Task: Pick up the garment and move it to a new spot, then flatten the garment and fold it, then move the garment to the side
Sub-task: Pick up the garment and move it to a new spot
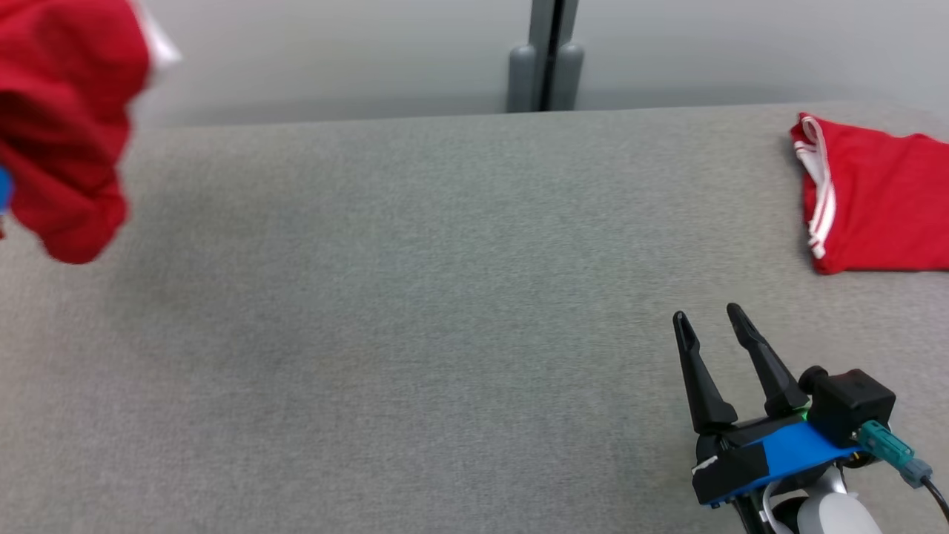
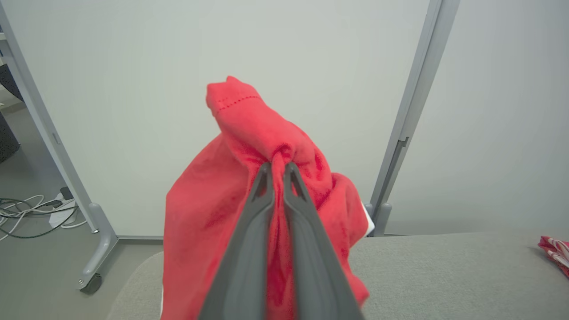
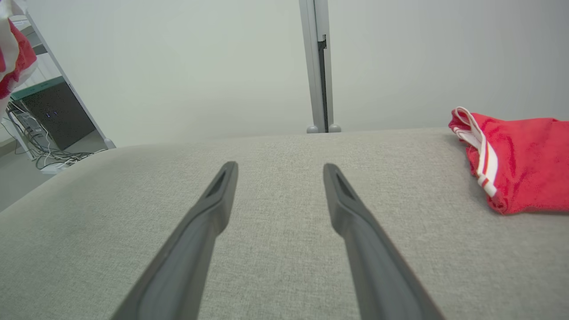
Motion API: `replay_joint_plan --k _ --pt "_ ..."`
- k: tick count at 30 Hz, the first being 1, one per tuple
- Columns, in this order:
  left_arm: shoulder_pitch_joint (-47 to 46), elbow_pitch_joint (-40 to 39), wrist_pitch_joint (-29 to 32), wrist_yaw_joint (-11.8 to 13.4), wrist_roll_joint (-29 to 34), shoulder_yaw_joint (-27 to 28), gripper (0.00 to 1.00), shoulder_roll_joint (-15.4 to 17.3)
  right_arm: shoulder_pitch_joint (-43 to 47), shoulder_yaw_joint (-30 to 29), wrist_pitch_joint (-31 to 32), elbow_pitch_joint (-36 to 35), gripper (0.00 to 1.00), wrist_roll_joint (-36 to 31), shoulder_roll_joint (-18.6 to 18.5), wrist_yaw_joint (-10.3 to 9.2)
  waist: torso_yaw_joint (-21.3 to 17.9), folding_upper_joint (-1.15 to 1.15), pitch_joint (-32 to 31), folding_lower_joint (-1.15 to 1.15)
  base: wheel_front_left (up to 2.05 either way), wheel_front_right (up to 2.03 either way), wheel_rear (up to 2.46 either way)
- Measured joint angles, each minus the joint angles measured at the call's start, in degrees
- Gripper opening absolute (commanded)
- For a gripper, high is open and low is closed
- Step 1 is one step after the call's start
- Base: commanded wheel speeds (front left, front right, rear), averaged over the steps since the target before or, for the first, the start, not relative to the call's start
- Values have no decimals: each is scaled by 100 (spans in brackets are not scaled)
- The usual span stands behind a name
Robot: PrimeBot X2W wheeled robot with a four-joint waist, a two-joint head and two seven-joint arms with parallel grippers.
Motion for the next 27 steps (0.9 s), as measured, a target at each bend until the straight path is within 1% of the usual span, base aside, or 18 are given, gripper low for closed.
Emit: replay_joint_plan --k 3,5,9,11,14,16,19,22,25,26,27 --pt "-92 -469 252 12 -43 -330 0 -223 50 24 -3 29 100 23 15 0 -192 0 -134 0 0 0 0" --pt "-135 -666 369 -23 -42 -576 0 -365 72 31 -2 33 100 34 25 0 -352 0 -178 0 0 0 0" --pt "-168 -832 587 -85 -58 -1092 0 -717 83 57 4 44 100 69 31 0 -705 0 -177 1 0 0 0" --pt "-137 -828 624 -127 -56 -1306 0 -837 82 73 8 51 100 81 33 0 -892 0 -147 1 0 0 0" --pt "18 -717 673 -176 1 -1599 0 -953 76 113 1 68 100 131 37 0 -1185 0 -75 1 0 0 0" --pt "121 -566 666 -226 79 -1791 0 -976 69 152 1 85 100 151 41 0 -1383 0 -5 1 0 0 0" --pt "319 -237 584 -280 94 -2002 0 -1092 30 204 -54 109 100 201 43 0 -1624 0 100 2 0 0 0" --pt "495 136 379 -350 163 -2227 0 -1165 13 238 -123 154 100 275 43 0 -1755 0 199 2 0 0 0" --pt "652 544 45 -393 286 -2450 0 -1324 15 221 -191 215 100 324 44 0 -1787 1 273 2 0 0 0" --pt "696 687 -63 -414 339 -2525 21 -1363 16 223 -210 225 100 324 45 0 -1782 0 292 2 0 0 0" --pt "727 808 -192 -416 411 -2593 30 -1405 17 210 -235 240 100 324 45 0 -1768 0 303 2 0 0 0"
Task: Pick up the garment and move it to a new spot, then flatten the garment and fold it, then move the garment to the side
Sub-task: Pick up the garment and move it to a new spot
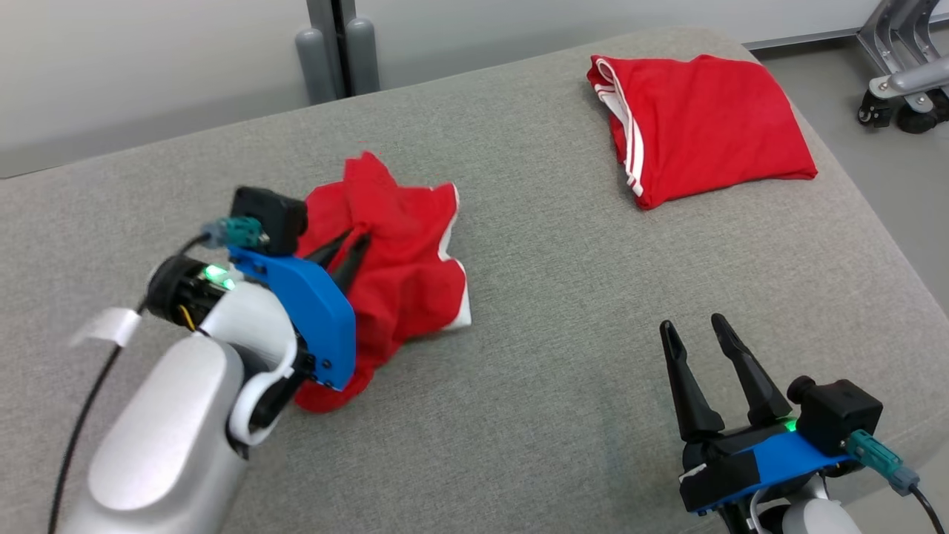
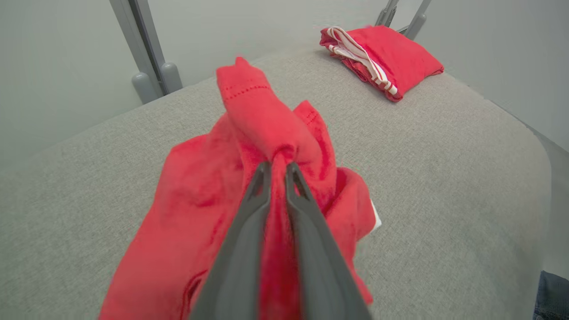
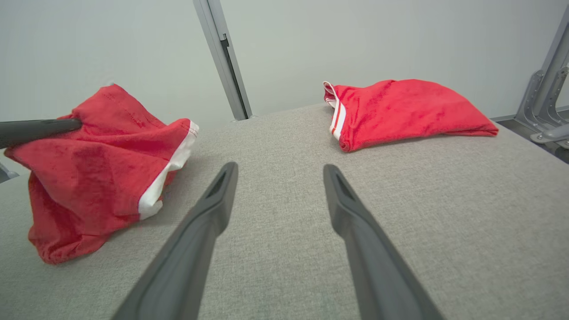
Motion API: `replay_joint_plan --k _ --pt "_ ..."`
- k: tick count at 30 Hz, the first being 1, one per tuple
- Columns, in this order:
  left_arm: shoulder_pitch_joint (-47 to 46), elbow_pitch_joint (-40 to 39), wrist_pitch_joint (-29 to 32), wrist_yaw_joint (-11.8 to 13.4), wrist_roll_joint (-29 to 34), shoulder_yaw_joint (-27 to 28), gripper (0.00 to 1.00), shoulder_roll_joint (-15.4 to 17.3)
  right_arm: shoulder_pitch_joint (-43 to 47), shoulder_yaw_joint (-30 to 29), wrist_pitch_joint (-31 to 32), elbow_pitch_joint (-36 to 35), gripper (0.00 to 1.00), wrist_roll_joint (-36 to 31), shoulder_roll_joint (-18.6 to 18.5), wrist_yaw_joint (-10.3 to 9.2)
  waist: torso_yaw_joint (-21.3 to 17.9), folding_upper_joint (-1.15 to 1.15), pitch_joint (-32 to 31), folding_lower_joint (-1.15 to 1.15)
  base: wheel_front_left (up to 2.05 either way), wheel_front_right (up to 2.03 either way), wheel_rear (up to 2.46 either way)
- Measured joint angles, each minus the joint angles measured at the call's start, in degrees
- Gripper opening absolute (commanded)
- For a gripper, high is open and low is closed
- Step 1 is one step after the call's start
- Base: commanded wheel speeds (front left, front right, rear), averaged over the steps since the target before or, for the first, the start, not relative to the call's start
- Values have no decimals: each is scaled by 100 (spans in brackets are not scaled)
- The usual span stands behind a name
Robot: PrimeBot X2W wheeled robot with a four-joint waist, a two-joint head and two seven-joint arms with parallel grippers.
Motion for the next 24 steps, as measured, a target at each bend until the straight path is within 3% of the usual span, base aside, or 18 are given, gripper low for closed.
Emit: replay_joint_plan --k 1,2,8,14,24 --pt "19 142 -153 -11 85 -60 87 -48 2 -19 -14 18 100 0 0 0 26 0 5 0 0 0 0" --pt "34 258 -313 -12 158 -104 100 -102 2 -23 -15 34 100 0 -1 0 57 0 5 0 0 0 0" --pt "387 806 -1311 165 201 -107 100 -569 -2 -26 22 67 100 -73 3 0 334 0 -161 -1 0 0 0" --pt "1018 713 -2537 404 -53 218 100 -1007 73 -186 133 29 100 -170 5 0 669 -1 -446 -1 0 0 0" --pt "2138 115 -3995 612 -214 762 100 -1143 325 -468 323 -146 100 -265 -13 0 1304 0 -848 -2 0 0 0"
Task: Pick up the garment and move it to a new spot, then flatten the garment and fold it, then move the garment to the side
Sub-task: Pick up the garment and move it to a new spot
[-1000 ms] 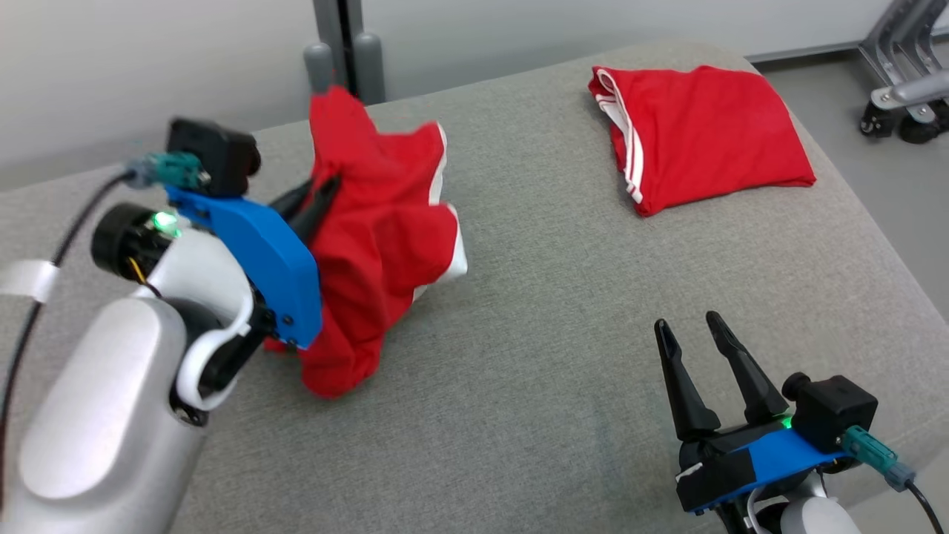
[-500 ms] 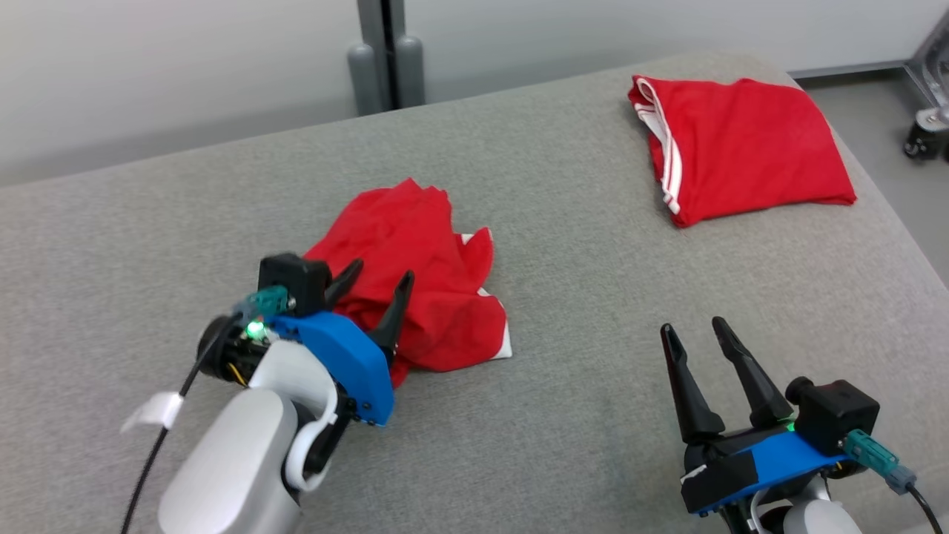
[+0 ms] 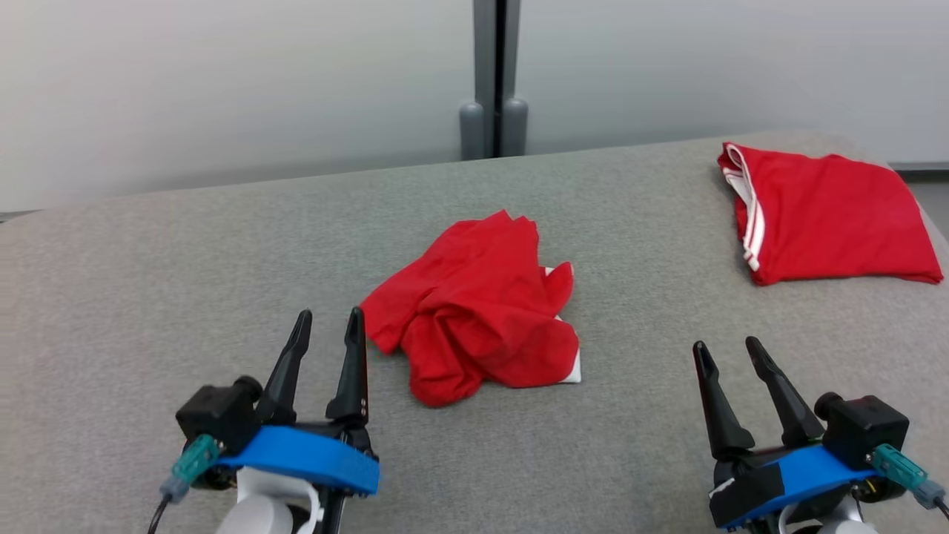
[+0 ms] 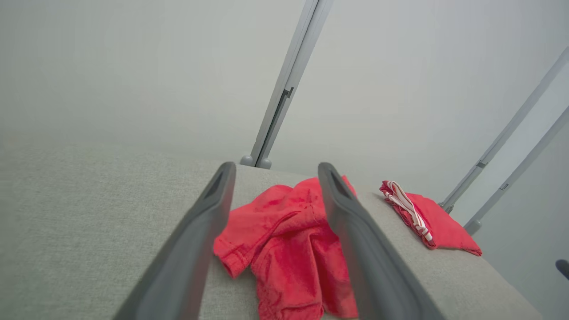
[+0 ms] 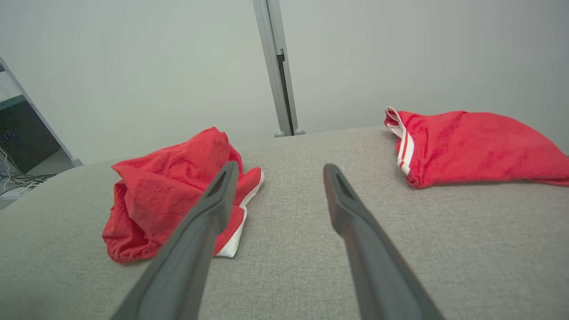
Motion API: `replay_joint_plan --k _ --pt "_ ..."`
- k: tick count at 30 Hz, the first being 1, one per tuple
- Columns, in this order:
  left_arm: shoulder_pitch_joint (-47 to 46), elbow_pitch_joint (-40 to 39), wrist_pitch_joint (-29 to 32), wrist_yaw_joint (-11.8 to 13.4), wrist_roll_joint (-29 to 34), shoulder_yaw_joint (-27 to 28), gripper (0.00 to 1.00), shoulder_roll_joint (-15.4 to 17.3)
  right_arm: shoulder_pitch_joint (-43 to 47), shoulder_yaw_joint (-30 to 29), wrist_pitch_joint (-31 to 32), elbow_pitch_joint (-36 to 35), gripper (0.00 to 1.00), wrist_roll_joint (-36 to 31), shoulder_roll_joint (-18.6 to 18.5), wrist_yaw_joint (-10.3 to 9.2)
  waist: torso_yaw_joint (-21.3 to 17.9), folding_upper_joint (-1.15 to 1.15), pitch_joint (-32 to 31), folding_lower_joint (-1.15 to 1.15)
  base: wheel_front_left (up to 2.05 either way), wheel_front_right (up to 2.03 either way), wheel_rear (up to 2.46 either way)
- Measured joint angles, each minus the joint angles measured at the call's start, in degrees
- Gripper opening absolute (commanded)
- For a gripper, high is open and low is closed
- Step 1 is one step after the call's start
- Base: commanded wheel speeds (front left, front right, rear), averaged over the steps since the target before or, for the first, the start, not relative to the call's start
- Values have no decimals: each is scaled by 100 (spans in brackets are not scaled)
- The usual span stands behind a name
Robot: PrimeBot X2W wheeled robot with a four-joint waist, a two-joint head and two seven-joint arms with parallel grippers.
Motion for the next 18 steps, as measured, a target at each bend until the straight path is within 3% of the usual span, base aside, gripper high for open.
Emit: replay_joint_plan --k 8,18 --pt "455 -132 -163 -120 594 136 100 252 182 -115 44 -35 100 30 -23 0 351 0 -220 0 0 0 0" --pt "1163 -423 -170 -110 1277 1033 100 93 391 -312 -148 219 100 86 -70 0 531 0 -379 1 0 0 0"
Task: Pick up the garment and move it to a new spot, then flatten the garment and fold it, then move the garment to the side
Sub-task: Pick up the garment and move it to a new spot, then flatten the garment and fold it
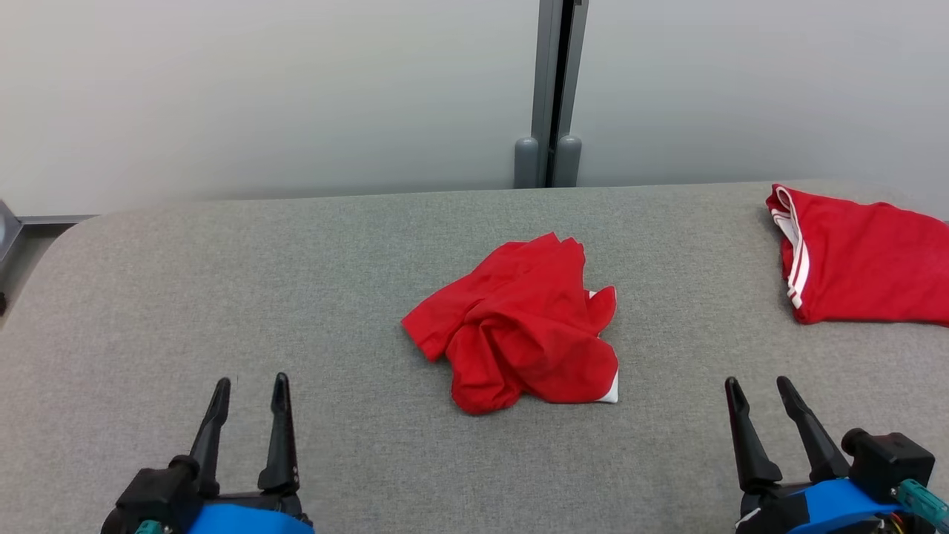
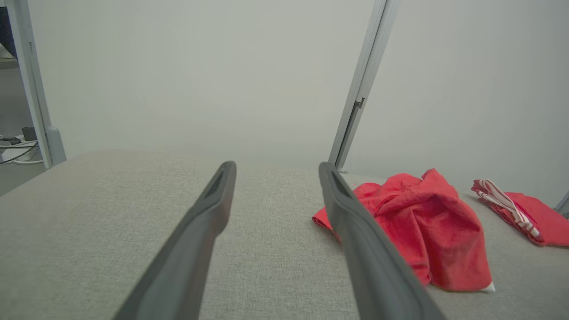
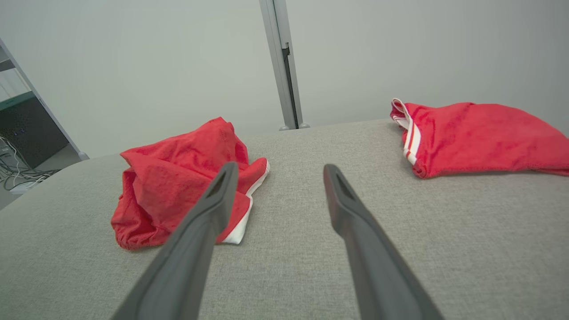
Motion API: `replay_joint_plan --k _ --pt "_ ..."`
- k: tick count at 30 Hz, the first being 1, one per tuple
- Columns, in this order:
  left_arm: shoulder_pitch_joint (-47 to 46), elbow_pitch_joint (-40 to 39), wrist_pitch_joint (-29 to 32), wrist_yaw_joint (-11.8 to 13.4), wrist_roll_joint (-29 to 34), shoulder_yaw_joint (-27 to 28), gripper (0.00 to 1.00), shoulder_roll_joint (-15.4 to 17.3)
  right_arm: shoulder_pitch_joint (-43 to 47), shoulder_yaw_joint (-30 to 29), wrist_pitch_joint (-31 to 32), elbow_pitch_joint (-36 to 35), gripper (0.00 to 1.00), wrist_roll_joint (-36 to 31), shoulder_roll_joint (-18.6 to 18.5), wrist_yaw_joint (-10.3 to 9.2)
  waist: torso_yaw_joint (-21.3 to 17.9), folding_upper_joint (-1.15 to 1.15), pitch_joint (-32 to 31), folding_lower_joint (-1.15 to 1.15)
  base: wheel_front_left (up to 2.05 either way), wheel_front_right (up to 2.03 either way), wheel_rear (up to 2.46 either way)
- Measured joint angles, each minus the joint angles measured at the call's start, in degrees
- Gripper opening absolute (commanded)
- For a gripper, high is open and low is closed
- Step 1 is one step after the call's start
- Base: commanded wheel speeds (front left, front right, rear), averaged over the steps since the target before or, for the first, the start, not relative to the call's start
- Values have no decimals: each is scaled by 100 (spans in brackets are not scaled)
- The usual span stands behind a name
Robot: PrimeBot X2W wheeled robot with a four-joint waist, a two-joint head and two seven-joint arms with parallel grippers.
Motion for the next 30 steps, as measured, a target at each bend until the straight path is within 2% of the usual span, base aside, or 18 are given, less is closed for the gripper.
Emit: replay_joint_plan --k 9,30 --pt "285 223 0 -49 400 412 100 65 31 -107 -13 140 100 -1 3 0 22 0 -58 0 0 0 0" --pt "304 391 0 -272 703 654 100 -129 44 -104 31 162 100 -1 35 0 -3 0 -59 0 0 0 0"
